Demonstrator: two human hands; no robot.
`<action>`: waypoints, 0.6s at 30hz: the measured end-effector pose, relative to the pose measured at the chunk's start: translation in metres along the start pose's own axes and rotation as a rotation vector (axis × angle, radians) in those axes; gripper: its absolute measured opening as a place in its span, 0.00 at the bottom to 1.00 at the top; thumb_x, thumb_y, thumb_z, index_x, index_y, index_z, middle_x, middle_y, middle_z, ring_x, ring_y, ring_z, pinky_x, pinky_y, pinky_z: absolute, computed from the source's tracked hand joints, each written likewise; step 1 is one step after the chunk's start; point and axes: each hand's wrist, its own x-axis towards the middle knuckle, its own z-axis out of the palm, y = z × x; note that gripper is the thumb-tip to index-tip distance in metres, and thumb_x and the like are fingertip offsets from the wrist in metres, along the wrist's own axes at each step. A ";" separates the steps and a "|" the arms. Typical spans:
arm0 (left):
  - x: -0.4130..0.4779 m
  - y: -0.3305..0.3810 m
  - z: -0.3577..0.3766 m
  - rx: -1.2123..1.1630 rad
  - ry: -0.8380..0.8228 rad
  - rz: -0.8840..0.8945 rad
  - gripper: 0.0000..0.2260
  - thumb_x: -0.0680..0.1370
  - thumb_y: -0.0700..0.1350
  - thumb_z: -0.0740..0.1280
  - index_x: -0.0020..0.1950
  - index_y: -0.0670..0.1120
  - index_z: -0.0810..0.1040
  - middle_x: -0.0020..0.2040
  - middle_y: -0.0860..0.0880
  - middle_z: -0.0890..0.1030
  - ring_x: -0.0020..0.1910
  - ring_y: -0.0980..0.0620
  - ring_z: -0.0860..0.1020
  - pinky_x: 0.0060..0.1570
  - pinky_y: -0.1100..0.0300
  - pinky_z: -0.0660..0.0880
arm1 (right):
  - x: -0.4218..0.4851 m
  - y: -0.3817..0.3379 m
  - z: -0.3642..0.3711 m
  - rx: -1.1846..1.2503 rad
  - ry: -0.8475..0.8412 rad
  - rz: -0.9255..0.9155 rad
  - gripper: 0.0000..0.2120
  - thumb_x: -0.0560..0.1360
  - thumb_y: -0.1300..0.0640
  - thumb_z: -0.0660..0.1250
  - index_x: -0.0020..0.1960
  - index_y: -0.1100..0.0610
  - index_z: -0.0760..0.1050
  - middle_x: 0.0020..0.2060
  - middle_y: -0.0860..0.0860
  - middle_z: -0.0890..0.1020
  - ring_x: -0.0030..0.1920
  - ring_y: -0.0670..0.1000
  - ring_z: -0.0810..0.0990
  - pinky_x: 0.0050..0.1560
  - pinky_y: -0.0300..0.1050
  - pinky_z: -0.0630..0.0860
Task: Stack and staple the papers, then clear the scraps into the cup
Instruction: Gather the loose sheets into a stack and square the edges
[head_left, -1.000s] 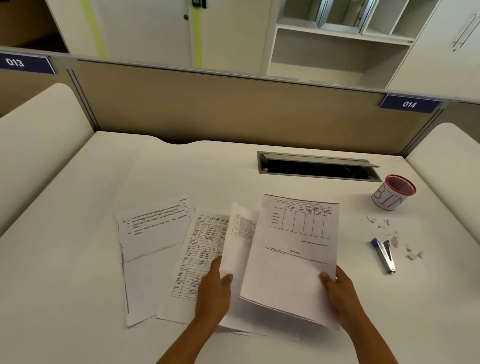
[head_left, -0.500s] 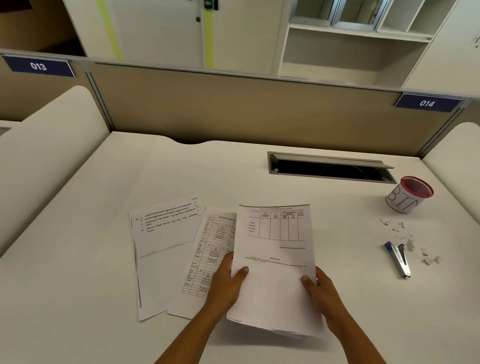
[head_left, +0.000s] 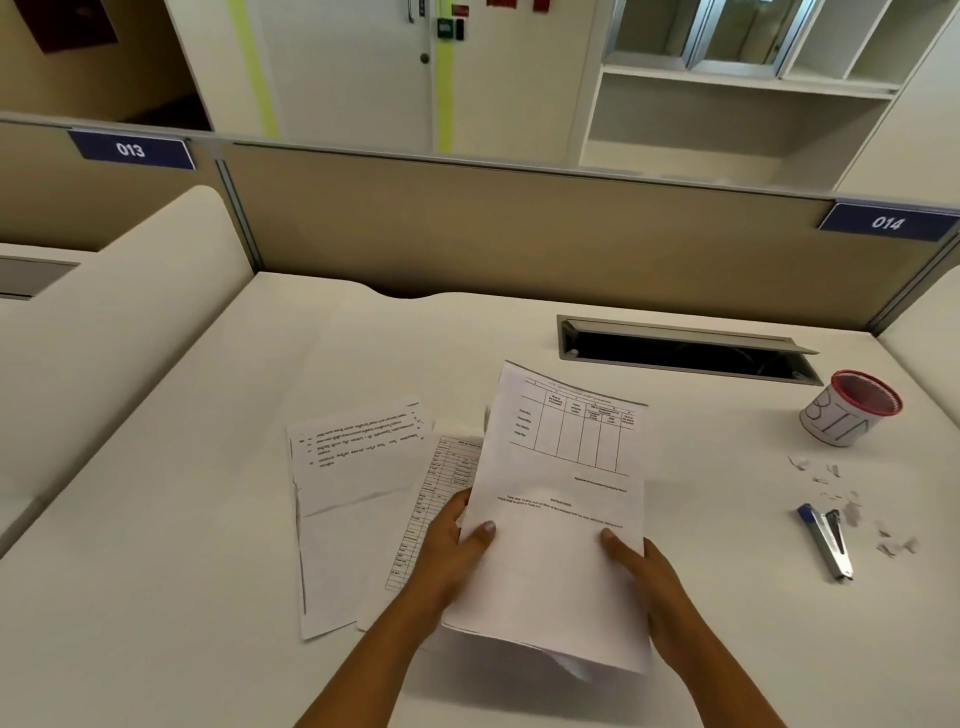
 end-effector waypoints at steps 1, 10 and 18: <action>0.001 0.001 -0.005 0.001 0.000 0.001 0.21 0.77 0.45 0.67 0.69 0.53 0.69 0.63 0.53 0.77 0.59 0.51 0.78 0.59 0.49 0.76 | -0.001 -0.002 0.004 0.016 -0.020 -0.001 0.16 0.71 0.46 0.71 0.56 0.50 0.76 0.49 0.50 0.85 0.48 0.55 0.84 0.44 0.50 0.81; 0.007 -0.010 -0.046 0.293 0.126 0.021 0.15 0.76 0.44 0.68 0.62 0.51 0.71 0.57 0.51 0.78 0.58 0.49 0.76 0.48 0.67 0.74 | 0.002 0.004 0.050 -0.260 -0.114 -0.105 0.18 0.76 0.55 0.68 0.64 0.54 0.72 0.55 0.49 0.81 0.50 0.50 0.82 0.43 0.39 0.79; 0.009 -0.018 -0.040 0.854 0.258 -0.083 0.33 0.73 0.57 0.69 0.73 0.51 0.59 0.73 0.45 0.58 0.70 0.44 0.60 0.64 0.51 0.67 | -0.002 0.013 0.083 -0.635 0.097 -0.195 0.25 0.74 0.58 0.68 0.68 0.58 0.66 0.66 0.57 0.66 0.66 0.59 0.64 0.65 0.54 0.66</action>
